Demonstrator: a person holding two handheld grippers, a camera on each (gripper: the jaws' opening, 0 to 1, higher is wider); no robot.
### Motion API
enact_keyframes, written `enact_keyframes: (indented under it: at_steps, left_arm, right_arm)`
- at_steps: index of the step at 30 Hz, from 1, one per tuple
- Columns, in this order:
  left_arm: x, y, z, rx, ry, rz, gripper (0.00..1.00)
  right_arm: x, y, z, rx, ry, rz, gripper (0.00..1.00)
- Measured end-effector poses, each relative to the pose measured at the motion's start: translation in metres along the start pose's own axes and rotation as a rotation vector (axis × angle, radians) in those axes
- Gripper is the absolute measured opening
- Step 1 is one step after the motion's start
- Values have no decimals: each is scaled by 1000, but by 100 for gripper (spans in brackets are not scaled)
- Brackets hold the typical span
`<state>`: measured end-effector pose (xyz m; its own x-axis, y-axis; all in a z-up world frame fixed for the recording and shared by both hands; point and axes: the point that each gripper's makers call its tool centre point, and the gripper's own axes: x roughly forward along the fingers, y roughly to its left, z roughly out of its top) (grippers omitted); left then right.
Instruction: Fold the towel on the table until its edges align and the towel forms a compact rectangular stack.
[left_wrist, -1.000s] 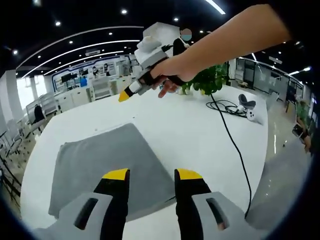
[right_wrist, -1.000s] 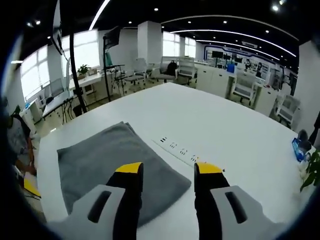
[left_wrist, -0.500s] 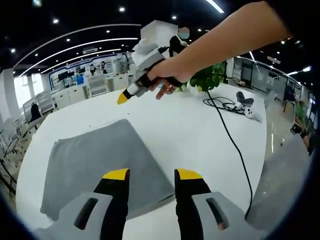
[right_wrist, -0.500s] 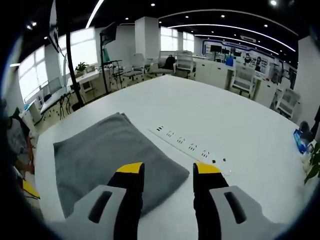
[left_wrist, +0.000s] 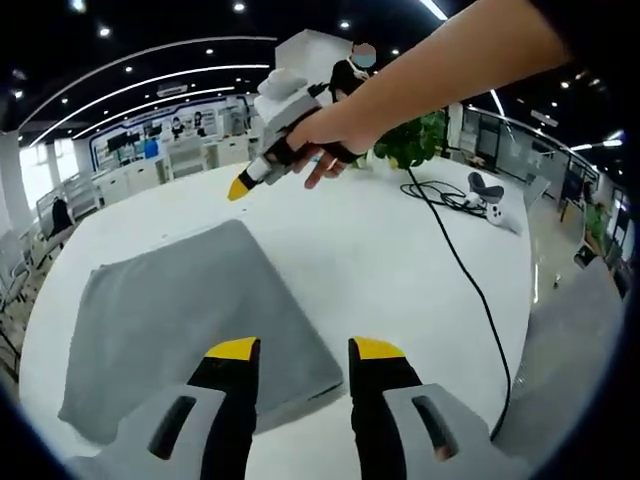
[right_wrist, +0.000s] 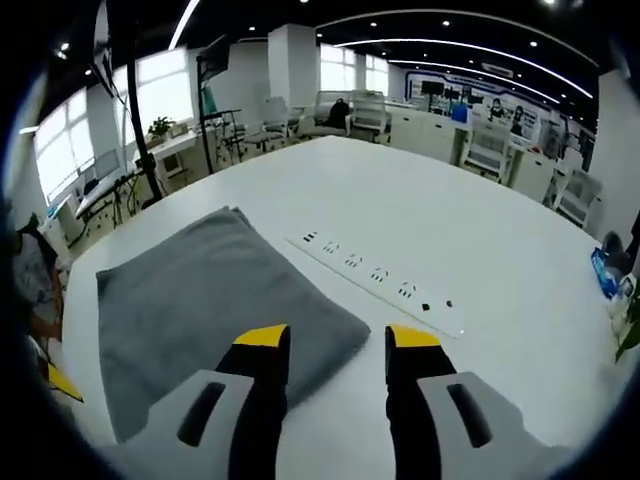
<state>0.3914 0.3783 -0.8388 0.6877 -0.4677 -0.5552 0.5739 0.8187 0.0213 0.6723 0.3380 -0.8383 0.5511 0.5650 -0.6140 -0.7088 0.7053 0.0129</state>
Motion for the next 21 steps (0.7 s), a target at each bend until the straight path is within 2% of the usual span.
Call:
enact_keyframes:
  at_steps: [7,15,21]
  left_arm:
    - [10,-13,-8,6,25,-28,36]
    - [20,-14,-22,-4,54,-43,36]
    - [28,-15,-26,-10,70,-52,35]
  right_arm:
    - [2,-3,-9,26,16,11,36]
    - [7,-3,-17,20,28,19,34]
    - [20,-4,-22,21,39,24,33]
